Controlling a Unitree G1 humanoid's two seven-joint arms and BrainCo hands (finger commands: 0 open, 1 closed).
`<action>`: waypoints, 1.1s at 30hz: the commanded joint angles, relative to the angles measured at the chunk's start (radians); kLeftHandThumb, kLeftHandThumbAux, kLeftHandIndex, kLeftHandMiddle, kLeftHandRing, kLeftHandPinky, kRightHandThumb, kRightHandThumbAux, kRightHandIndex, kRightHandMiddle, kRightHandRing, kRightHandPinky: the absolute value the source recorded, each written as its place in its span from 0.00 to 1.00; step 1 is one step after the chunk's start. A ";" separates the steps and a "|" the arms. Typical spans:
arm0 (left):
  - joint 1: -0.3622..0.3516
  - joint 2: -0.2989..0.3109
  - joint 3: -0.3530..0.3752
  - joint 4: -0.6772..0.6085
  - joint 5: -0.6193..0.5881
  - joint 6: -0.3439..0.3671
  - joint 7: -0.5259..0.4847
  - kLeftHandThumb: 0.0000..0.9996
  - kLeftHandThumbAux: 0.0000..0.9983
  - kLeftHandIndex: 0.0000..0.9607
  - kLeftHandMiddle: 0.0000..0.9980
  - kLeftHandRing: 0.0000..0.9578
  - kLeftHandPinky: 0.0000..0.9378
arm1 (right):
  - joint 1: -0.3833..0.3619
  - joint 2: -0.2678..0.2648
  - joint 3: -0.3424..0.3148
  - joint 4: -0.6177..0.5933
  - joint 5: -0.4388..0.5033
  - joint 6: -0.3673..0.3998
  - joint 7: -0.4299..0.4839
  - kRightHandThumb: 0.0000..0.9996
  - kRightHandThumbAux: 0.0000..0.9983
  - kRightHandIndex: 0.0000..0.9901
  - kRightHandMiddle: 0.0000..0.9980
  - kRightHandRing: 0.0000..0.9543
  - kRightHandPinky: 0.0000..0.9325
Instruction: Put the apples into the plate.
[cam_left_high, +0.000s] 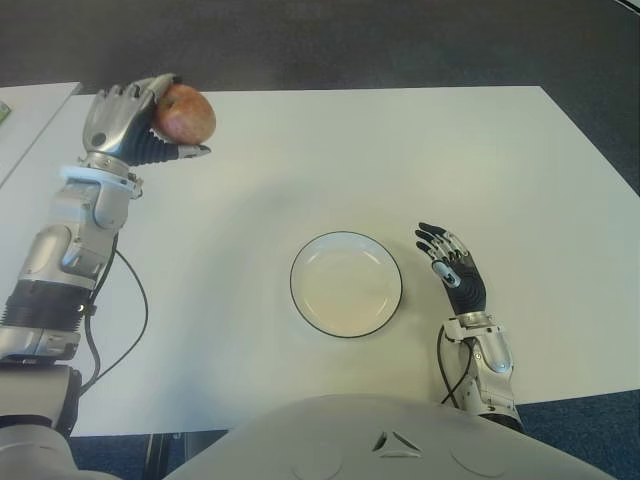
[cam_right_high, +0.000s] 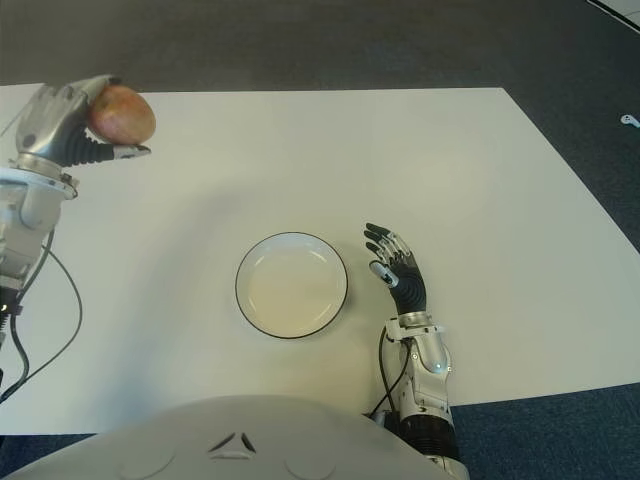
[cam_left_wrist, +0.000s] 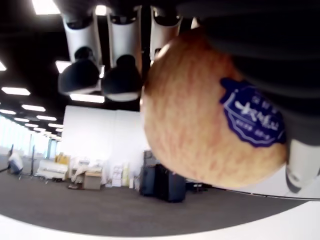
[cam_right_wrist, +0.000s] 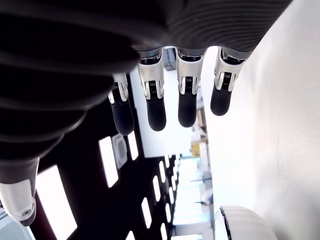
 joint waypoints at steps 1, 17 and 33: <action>0.022 -0.003 0.007 -0.050 0.030 0.016 -0.045 0.75 0.70 0.46 0.85 0.88 0.85 | 0.067 0.011 -0.001 0.129 -0.008 0.042 -0.012 0.28 0.55 0.23 0.20 0.16 0.16; 0.012 -0.014 0.005 -0.070 0.042 -0.016 -0.089 0.75 0.70 0.46 0.86 0.89 0.85 | 0.062 0.015 0.000 0.144 -0.025 0.030 -0.023 0.28 0.55 0.23 0.21 0.16 0.16; 0.033 -0.036 0.014 -0.162 0.020 0.010 -0.171 0.75 0.70 0.46 0.85 0.88 0.86 | 0.057 0.015 -0.003 0.158 -0.020 0.023 -0.019 0.29 0.56 0.23 0.20 0.16 0.18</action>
